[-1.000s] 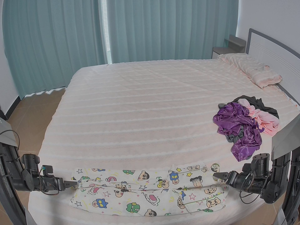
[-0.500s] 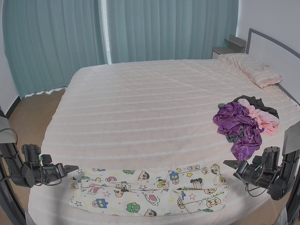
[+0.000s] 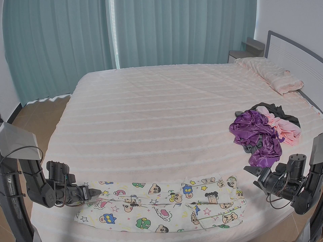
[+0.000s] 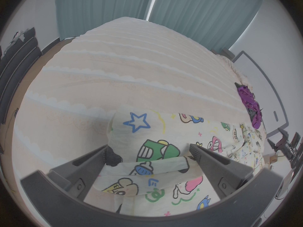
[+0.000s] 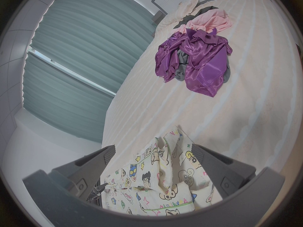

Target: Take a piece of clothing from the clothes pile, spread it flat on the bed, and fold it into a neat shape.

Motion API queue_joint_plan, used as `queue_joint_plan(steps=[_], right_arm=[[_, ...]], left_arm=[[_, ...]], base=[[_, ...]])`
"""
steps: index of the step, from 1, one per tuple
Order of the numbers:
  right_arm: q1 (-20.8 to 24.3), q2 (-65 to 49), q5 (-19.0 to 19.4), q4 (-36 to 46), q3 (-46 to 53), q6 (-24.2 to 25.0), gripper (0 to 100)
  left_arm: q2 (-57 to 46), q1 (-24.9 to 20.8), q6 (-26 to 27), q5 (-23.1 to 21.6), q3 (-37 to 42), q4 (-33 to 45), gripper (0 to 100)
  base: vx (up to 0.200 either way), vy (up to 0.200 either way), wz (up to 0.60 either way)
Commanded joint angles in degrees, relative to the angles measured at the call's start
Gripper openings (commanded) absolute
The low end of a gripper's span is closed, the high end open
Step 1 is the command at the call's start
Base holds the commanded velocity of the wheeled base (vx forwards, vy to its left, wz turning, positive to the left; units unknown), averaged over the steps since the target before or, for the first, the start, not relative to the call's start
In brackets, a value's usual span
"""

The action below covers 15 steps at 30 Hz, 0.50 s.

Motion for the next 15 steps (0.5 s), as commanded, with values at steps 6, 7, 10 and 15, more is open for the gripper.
queue_joint_plan(steps=[6,7,10,15], right_arm=[[0.1,-0.3,0.0,-0.1,1.0,0.0,100],[0.1,-0.3,0.0,-0.1,1.0,0.0,100],[0.1,-0.4,0.0,-0.1,1.0,0.0,100],[-0.2,-0.4,-0.1,-0.1,1.0,0.0,100]], left_arm=[[2.8,-2.3,1.2,2.8,1.0,0.0,100],[3.0,-2.6,1.2,3.0,1.1,-0.1,100],[3.0,-3.7,1.2,4.1,1.1,0.1,100],[3.3,-4.9,1.2,5.8,1.0,0.2,0]], base=[[0.0,0.0,0.0],[0.0,0.0,0.0],[0.0,0.0,0.0],[0.0,0.0,0.0]])
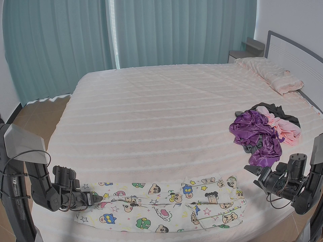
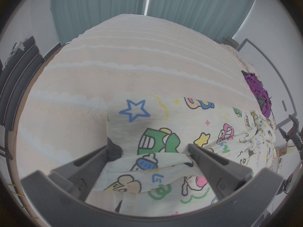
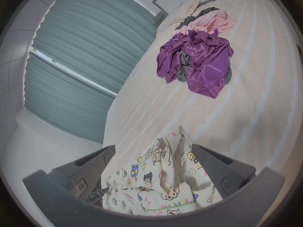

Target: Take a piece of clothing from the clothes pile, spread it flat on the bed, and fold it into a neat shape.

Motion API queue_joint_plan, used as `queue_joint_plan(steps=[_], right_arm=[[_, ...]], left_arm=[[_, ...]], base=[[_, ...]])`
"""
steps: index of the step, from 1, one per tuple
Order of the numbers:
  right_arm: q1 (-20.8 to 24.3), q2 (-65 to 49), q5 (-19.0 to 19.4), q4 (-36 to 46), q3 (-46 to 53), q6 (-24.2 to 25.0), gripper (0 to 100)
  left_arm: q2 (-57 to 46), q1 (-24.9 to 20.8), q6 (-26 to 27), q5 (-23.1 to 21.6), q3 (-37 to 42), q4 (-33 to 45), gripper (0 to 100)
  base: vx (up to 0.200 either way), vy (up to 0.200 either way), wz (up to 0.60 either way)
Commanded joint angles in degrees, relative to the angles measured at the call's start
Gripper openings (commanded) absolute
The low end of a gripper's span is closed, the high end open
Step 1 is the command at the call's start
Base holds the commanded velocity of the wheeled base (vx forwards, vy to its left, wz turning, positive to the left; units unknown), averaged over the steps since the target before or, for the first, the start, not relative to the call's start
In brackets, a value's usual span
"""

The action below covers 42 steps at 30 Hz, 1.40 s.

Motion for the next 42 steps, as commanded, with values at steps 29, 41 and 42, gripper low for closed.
queue_joint_plan(steps=[29,41,42], right_arm=[[-0.8,-1.1,-0.1,0.0,1.0,0.1,100],[-0.8,-1.9,-0.1,0.0,1.0,0.1,100],[-0.8,-1.9,-0.1,0.0,1.0,0.1,100]], left_arm=[[-16.4,17.0,9.2,-0.8,-4.8,15.7,0],[-23.1,35.7,17.5,-7.2,-20.3,36.8,0],[-23.1,35.7,17.5,-7.2,-20.3,36.8,0]], base=[[0.0,0.0,0.0],[0.0,0.0,0.0],[0.0,0.0,0.0]])
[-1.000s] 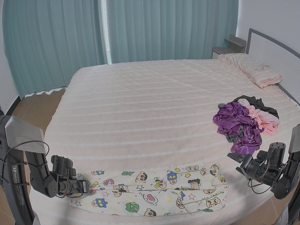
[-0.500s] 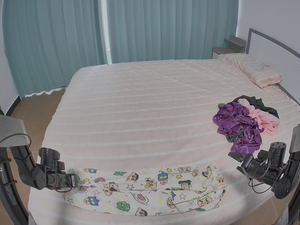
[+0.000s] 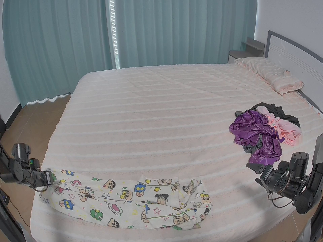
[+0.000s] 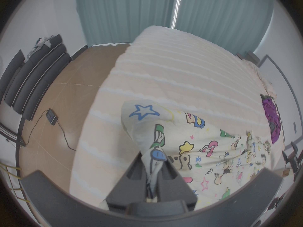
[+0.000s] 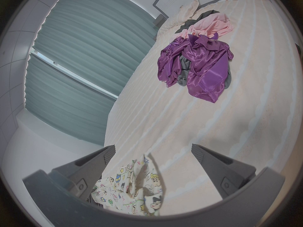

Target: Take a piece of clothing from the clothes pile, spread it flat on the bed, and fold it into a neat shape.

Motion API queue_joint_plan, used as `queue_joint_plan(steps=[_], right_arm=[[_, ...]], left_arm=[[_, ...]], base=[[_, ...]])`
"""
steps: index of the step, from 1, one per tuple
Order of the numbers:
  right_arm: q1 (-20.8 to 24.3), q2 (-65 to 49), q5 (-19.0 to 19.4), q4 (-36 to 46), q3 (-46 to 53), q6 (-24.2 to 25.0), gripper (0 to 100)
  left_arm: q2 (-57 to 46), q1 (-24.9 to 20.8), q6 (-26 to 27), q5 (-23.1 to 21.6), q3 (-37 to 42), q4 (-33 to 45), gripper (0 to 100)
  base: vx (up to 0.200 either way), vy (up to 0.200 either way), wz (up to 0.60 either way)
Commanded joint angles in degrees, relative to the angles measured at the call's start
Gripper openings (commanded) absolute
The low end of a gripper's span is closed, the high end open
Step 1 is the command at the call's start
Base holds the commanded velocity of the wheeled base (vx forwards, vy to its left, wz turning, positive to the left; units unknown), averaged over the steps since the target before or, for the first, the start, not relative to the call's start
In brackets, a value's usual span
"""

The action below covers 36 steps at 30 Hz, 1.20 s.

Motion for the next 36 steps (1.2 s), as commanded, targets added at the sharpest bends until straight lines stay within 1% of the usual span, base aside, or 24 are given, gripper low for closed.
queue_joint_plan(steps=[1,4,7,8,10,11,12,15,16,18,21,22,23,24,25,26,27,29,30,32,33,34,36], right_arm=[[0.0,-0.9,0.0,0.0,1.0,0.0,100],[0.0,-0.9,0.0,0.0,1.0,0.0,100],[0.0,-0.9,0.0,0.0,1.0,0.0,100],[0.0,-1.0,0.0,0.0,1.0,0.0,100],[0.0,-1.0,0.0,0.0,1.0,0.0,100],[0.0,-1.0,0.0,0.0,1.0,0.0,100],[0.0,-1.0,0.0,0.0,1.0,0.0,100],[0.0,-1.0,0.0,0.0,1.0,0.0,100],[0.0,-1.0,0.0,0.0,1.0,0.0,100],[0.0,-1.1,0.0,0.0,1.0,0.0,100],[0.0,-1.8,0.0,0.1,1.0,0.0,100],[0.0,-1.9,0.0,0.1,1.0,0.0,100],[0.0,-1.9,0.0,0.1,1.0,0.0,100],[0.0,-2.0,0.0,0.1,1.0,0.0,100],[0.0,-2.0,0.0,0.1,1.0,0.0,100],[0.0,-1.9,0.0,0.1,1.0,0.0,100],[0.0,-1.9,0.0,0.1,1.0,0.0,100],[0.0,-1.9,0.0,0.1,1.0,0.0,100],[0.0,-1.9,0.0,0.1,1.0,0.0,100],[0.1,-2.2,0.0,0.1,1.0,0.1,100],[0.1,-2.3,0.0,0.1,1.0,0.1,100],[0.2,-2.4,0.0,0.1,1.0,0.1,100],[0.2,-2.7,0.0,0.5,1.0,0.0,100]], left_arm=[[-4.4,9.7,2.7,-2.6,-10.5,8.7,0],[-5.5,11.4,2.6,-2.7,-13.8,12.8,0],[-6.6,11.5,2.5,-2.6,-14.7,15.0,0],[-7.9,11.2,2.5,-2.2,-14.7,16.6,0],[-10.9,8.4,2.2,-1.9,-14.0,19.8,0],[-11.2,7.9,2.2,-1.8,-13.9,20.2,0],[-13.3,5.2,1.4,-1.0,-13.3,22.8,0],[-17.0,-2.0,-2.9,1.8,-12.3,26.4,0],[-17.2,-2.4,-3.1,2.0,-12.3,26.6,0],[-20.3,-11.6,-10.4,5.4,-11.7,28.1,0],[-21.5,-21.4,-17.2,10.4,-11.6,28.4,0],[-21.4,-24.4,-19.2,12.2,-11.6,28.4,0],[-21.4,-24.4,-19.2,12.2,-11.6,28.4,0],[-21.3,-30.9,-23.3,15.8,-11.6,28.3,0],[-21.3,-30.9,-23.3,15.8,-11.6,28.3,0],[-20.7,-38.1,-27.7,19.0,-11.7,27.9,0],[-20.5,-40.5,-29.3,19.9,-11.9,27.9,0],[-20.5,-40.5,-29.3,19.9,-11.9,27.9,0],[-16.8,-50.0,-34.9,23.2,-13.3,27.5,0],[-14.0,-54.1,-37.3,25.2,-14.7,27.2,0],[-13.4,-54.8,-37.8,25.5,-14.9,27.2,0],[-10.3,-58.4,-40.1,26.9,-16.7,26.7,0],[-6.7,-61.6,-42.7,28.2,-18.8,26.4,0]], base=[[0.0,0.0,0.0],[0.0,0.0,0.0],[0.0,0.0,0.0],[0.0,0.0,0.0],[0.0,0.0,0.0],[0.0,0.0,0.0],[0.0,0.0,0.0],[0.0,0.0,0.0],[0.0,0.0,0.0],[0.0,0.0,0.0],[0.0,0.0,0.0],[0.0,0.0,0.0],[0.0,0.0,0.0],[0.0,0.0,0.0],[0.0,0.0,0.0],[0.0,0.0,0.0],[0.0,0.0,0.0],[0.0,0.0,0.0],[0.0,0.0,0.0],[0.0,0.0,0.0],[0.0,0.0,0.0],[0.0,0.0,0.0],[0.0,0.0,0.0]])
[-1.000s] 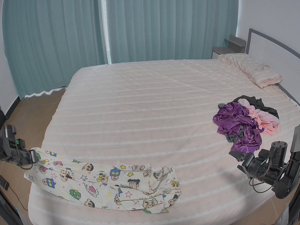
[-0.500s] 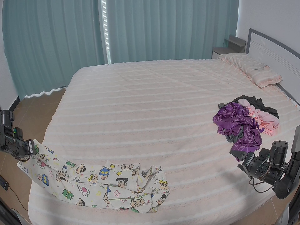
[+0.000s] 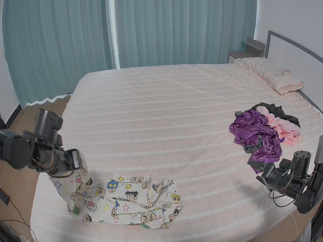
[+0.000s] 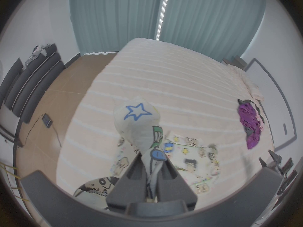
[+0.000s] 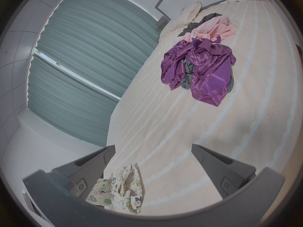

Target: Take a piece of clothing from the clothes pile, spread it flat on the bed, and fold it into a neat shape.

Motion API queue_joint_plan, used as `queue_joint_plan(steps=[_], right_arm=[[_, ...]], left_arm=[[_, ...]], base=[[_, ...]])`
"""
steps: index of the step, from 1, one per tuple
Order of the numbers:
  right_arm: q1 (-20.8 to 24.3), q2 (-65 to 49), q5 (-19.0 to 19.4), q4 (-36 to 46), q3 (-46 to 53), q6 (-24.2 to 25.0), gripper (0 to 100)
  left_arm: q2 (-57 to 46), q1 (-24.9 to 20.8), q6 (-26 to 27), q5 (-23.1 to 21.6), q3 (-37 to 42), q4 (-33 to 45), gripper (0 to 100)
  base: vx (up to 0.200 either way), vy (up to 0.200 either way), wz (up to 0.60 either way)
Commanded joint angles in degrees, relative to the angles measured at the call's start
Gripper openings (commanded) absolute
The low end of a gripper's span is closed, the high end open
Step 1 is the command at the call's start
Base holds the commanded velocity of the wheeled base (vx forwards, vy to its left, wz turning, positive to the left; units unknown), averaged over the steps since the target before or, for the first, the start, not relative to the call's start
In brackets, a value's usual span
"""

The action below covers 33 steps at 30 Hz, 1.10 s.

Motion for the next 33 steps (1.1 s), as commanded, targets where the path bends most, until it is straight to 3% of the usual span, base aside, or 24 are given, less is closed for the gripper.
queue_joint_plan(steps=[1,7,21,22,29,33], right_arm=[[0.2,-1.1,0.0,0.5,1.0,0.1,100],[0.4,-1.6,0.0,0.5,1.0,0.1,100],[0.6,-1.6,0.0,0.5,1.0,0.1,100],[0.6,-1.6,0.0,0.5,1.0,0.1,100],[0.7,-1.3,0.0,0.6,1.0,0.1,100],[1.0,-1.5,0.1,1.4,1.0,0.1,100]], left_arm=[[13.2,-19.0,-12.2,8.3,-7.0,-1.0,0],[20.7,-24.4,-15.7,9.6,-13.9,-1.0,0],[26.5,-26.2,-19.9,9.0,-20.8,-0.9,0],[26.5,-26.2,-19.9,9.0,-20.8,-0.9,100],[25.1,-26.5,-21.3,8.9,-20.3,-0.4,100],[19.0,-26.7,-23.3,8.6,-18.3,-0.2,100]], base=[[0.0,0.0,0.0],[0.0,0.0,0.0],[0.0,0.0,0.0],[0.0,0.0,0.0],[0.0,0.0,0.0],[0.0,0.0,0.0]])
